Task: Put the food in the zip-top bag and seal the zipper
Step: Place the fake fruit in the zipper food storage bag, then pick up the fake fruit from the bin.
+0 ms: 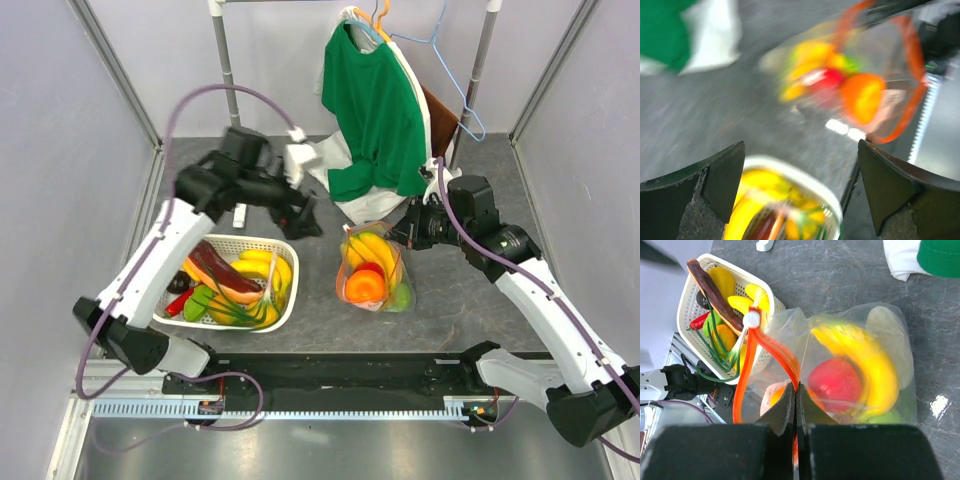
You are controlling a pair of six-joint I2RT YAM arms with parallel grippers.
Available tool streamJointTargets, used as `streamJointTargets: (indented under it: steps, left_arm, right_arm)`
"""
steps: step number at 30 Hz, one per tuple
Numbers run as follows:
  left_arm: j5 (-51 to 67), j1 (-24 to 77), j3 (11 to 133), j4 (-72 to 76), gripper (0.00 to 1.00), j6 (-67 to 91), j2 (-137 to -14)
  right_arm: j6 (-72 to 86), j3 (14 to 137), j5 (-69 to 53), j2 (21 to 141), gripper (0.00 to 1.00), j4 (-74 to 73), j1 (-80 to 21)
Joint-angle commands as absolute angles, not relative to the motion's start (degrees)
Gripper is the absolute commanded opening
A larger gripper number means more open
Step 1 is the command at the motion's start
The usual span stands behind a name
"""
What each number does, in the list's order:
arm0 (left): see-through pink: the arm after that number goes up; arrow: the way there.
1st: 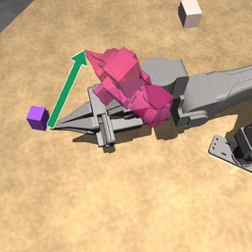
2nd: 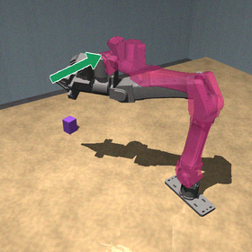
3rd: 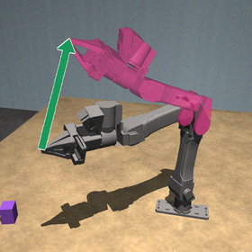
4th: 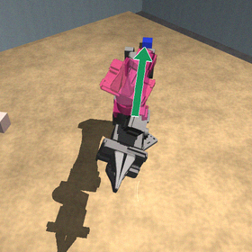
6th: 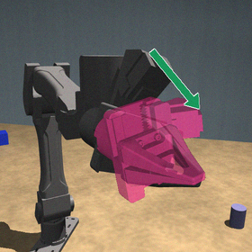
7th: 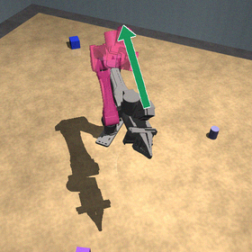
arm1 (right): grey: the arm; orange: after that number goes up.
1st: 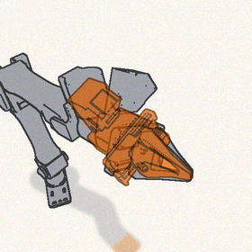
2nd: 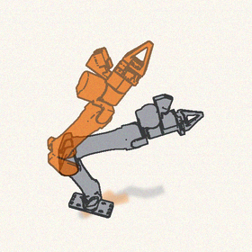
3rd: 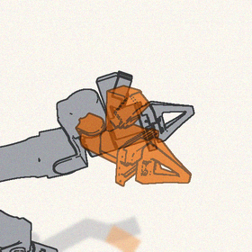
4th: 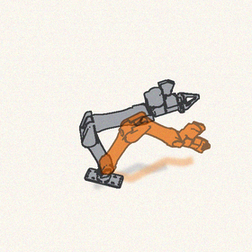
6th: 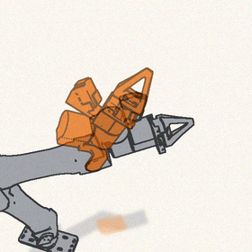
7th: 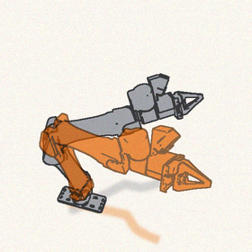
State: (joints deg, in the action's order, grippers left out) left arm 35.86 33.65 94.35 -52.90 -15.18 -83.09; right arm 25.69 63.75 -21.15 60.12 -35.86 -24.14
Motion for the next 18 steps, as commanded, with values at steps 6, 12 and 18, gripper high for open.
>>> streamJointTargets:
  steps: [6, 12, 18]
  left_arm:
    - [23.13, 0.38, 87.74, -80.23, 0.93, -38.56, -73.75]
    - [6.99, -11.25, 76.14, -81.65, 0.82, -49.03, -71.98]
    - [-1.91, -11.95, 66.37, -79.83, 0.79, -58.43, -71.37]
  right_arm:
    - [24.52, 64.43, -21.71, 58.45, 0.00, -35.60, -23.99]
    - [24.35, 64.60, -22.94, 59.59, 0.00, -35.07, -23.91]
    - [24.52, 66.80, -23.29, 61.70, 0.00, -34.98, -23.91]
